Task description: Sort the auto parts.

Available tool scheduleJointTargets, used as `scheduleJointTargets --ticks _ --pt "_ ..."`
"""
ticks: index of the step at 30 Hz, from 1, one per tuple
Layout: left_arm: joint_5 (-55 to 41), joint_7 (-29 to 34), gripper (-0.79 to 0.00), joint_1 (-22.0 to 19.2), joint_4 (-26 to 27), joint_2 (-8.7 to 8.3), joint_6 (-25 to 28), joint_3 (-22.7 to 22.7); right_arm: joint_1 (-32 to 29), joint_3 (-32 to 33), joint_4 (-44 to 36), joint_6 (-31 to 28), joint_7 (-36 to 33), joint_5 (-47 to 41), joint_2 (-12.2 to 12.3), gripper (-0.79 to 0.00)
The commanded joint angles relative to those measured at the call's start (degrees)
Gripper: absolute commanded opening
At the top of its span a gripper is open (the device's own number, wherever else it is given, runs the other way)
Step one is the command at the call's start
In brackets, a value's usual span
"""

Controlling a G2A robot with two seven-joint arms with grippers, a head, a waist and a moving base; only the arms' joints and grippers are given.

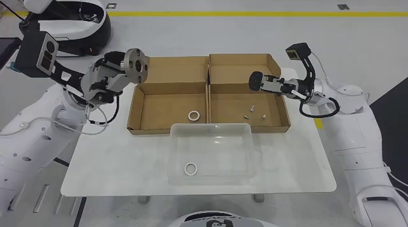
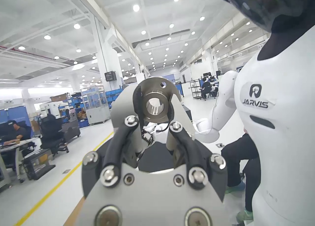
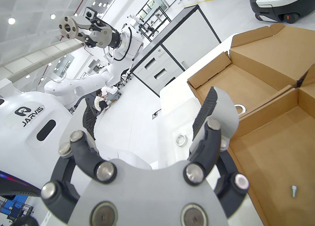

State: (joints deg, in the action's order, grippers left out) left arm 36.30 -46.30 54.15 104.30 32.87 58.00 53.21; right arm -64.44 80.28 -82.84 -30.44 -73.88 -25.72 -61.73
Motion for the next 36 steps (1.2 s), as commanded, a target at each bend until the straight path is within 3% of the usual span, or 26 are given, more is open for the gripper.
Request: scheduleJointTargets --ticks 1,7,36 --pt "-2.7 0.0 -0.785 0.2 1.7 0.54 0.0 0.8 0.0 0.0 0.0 0.0 0.0 0.0 0.0 0.000" --pt "-8.0 0.0 -0.785 1.4 4.1 2.75 0.0 3.4 0.0 0.0 0.0 0.0 0.0 0.0 0.0 0.000" --pt "-8.0 0.0 -0.785 1.4 4.1 2.75 0.0 3.4 0.0 0.0 0.0 0.0 0.0 0.0 0.0 0.000"
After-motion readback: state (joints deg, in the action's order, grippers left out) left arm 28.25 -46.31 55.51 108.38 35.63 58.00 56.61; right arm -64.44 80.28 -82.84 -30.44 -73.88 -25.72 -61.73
